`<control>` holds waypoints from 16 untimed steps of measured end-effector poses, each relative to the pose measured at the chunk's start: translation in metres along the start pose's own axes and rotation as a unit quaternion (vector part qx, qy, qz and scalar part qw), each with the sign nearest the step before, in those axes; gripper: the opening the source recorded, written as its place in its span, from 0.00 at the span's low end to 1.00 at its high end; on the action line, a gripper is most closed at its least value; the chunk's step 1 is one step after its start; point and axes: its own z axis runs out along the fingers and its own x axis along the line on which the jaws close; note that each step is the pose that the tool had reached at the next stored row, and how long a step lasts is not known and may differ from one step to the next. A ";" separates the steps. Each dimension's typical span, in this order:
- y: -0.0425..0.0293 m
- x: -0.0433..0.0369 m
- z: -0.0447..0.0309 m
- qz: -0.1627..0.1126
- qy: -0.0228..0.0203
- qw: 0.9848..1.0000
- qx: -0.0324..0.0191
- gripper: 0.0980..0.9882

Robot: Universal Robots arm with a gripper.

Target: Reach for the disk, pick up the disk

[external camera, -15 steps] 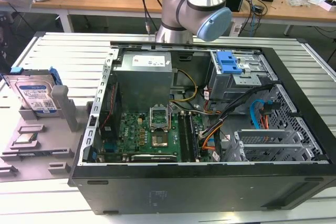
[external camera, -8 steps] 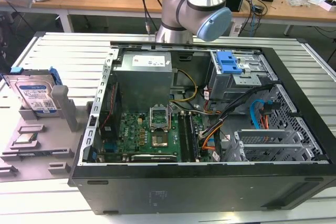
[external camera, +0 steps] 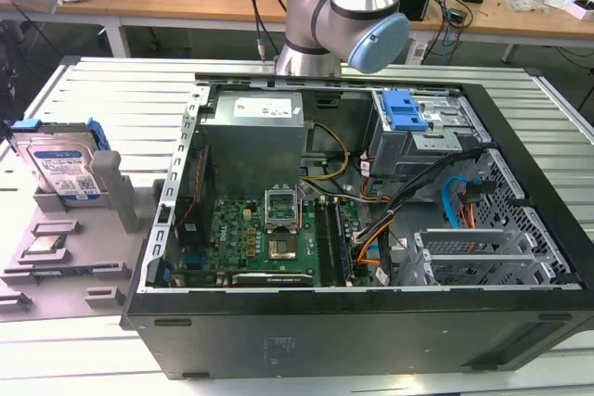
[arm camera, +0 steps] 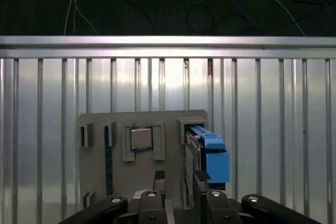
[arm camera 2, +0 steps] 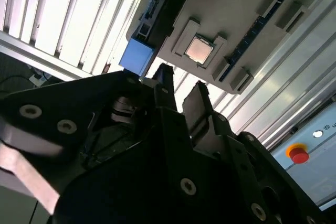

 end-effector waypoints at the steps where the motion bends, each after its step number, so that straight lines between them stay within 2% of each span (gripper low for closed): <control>1: 0.0000 0.0000 0.0000 0.000 0.000 1.000 0.000 0.36; 2: 0.0000 0.0000 0.0000 0.000 0.000 1.000 0.000 0.43; 3: 0.0000 0.0000 0.0000 0.000 0.000 1.000 0.000 0.43; 4: 0.0000 0.0000 0.0000 0.000 0.000 1.000 0.000 0.50; 6: -0.0001 -0.0009 0.0000 0.000 0.000 1.000 0.000 0.50; 9: -0.0010 -0.0150 0.0000 -0.002 0.000 1.000 0.000 0.50; 12: -0.0014 -0.0228 0.0009 -0.006 0.000 1.000 0.000 0.50; 16: -0.0021 -0.0282 0.0096 -0.016 0.001 1.000 0.000 0.50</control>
